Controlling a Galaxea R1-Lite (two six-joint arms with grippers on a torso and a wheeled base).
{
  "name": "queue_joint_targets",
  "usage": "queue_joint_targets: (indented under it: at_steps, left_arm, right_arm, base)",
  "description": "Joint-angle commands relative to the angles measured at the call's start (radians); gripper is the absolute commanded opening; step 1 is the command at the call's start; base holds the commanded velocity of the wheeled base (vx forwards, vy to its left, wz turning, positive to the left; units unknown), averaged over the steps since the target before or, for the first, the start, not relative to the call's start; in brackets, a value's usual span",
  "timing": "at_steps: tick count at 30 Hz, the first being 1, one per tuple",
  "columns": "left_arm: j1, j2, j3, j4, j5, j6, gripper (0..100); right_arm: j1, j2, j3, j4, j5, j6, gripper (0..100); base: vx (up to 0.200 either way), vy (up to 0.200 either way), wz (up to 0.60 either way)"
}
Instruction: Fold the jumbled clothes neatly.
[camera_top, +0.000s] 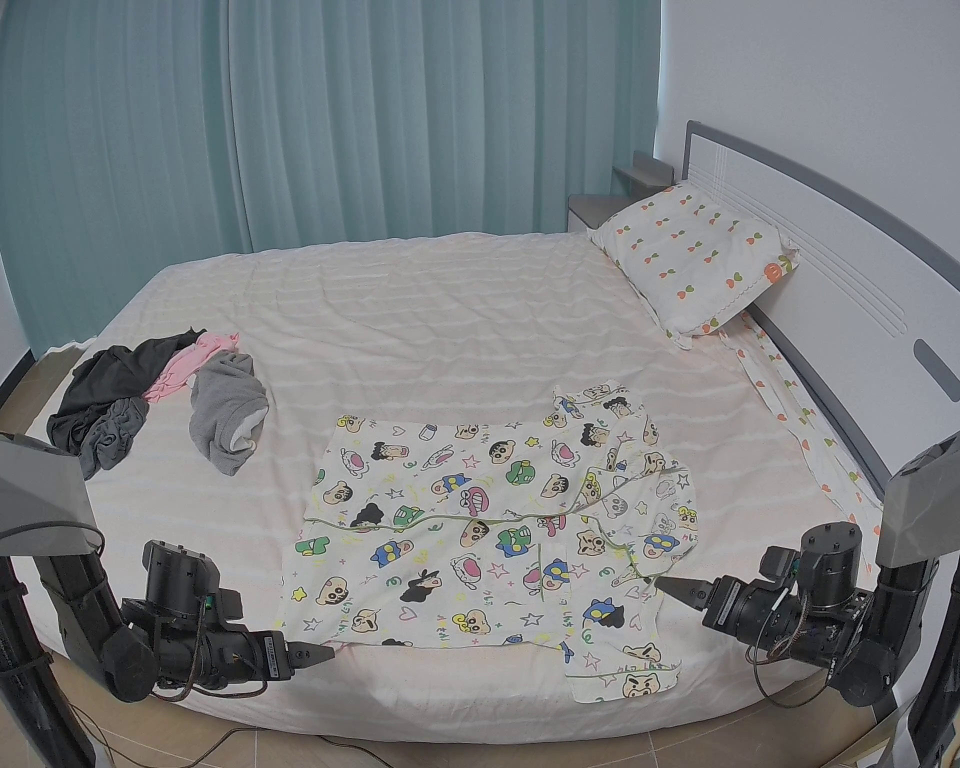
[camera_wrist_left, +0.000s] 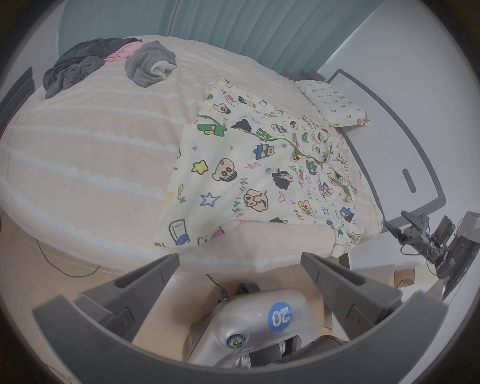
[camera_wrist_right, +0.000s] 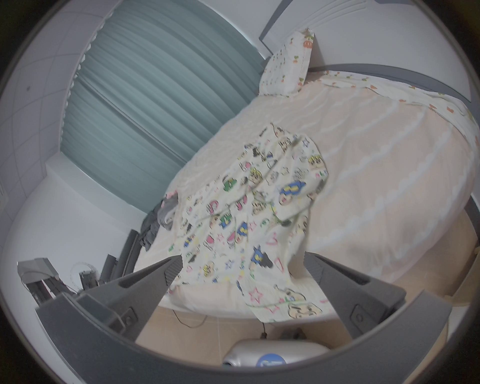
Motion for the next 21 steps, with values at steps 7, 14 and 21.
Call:
queue_joint_targets:
  at_steps: [7,14,21]
  left_arm:
    - [0.02,0.104,-0.017,-0.081,0.005,0.009,100]
    - [0.034,0.149,-0.02,-0.17,0.006,0.007,100]
    - [0.035,0.164,-0.006,-0.302,-0.005,-0.028,100]
  right_arm:
    - [0.007,-0.024,0.016,-0.011,0.001,-0.005,100]
    - [0.004,-0.025,0.013,-0.011,-0.001,-0.005,100]
    - [0.01,-0.025,0.015,-0.011,-0.009,-0.011,100]
  base:
    - [0.0,0.0,0.0]
    - [0.0,0.0,0.0]
    - [0.0,0.0,0.0]
